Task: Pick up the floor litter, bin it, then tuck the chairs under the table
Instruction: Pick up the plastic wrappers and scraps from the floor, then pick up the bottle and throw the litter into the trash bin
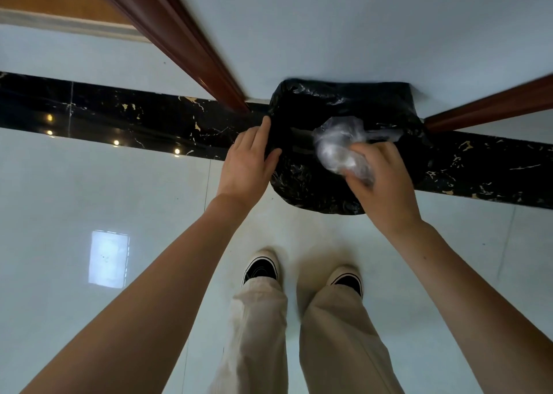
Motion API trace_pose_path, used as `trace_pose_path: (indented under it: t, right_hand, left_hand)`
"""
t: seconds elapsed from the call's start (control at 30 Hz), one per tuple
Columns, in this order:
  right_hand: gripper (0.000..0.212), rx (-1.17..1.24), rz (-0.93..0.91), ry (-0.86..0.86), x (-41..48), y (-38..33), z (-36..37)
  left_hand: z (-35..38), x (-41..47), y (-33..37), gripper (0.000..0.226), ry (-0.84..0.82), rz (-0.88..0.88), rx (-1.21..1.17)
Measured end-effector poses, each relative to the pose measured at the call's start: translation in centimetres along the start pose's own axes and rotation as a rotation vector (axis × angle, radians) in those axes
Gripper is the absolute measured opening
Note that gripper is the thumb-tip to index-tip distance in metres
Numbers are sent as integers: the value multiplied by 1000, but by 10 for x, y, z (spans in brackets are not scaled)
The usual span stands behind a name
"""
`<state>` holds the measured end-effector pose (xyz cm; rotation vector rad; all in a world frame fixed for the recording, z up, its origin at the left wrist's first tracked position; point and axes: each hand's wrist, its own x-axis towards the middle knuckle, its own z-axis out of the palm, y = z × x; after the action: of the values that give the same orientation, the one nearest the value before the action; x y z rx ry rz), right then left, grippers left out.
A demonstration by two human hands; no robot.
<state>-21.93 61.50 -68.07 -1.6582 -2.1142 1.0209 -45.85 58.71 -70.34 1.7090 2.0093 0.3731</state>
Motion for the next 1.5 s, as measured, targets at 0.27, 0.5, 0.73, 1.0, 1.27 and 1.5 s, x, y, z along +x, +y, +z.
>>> trace_pose_path:
  t: [0.27,0.5,0.73,1.0,1.27,1.5]
  right_hand:
    - [53,-205,22,-110,14,10,19]
    - [51,-169,3,-48,-5,-20,-22]
    - [44,-107,-9,101,-48,-127,-147]
    - [43,-179,-126,197,-126,-297,-339]
    - [58,-270,-155,348,-212,-396,-466]
    - [60,-264,64,482,-304,-417,-458]
  left_hand:
    - [0,0,-1,56,-4,-1,-33]
    - [-35,-13,18,50,-9,59,-18]
    - [-175,-37,108,46,39,137,-30]
    - [-400,-104,267,46,110,302,-12]
    - [-533,-181,375,53,219,445,68]
    - [-546,-222,387,53,63,700,69]
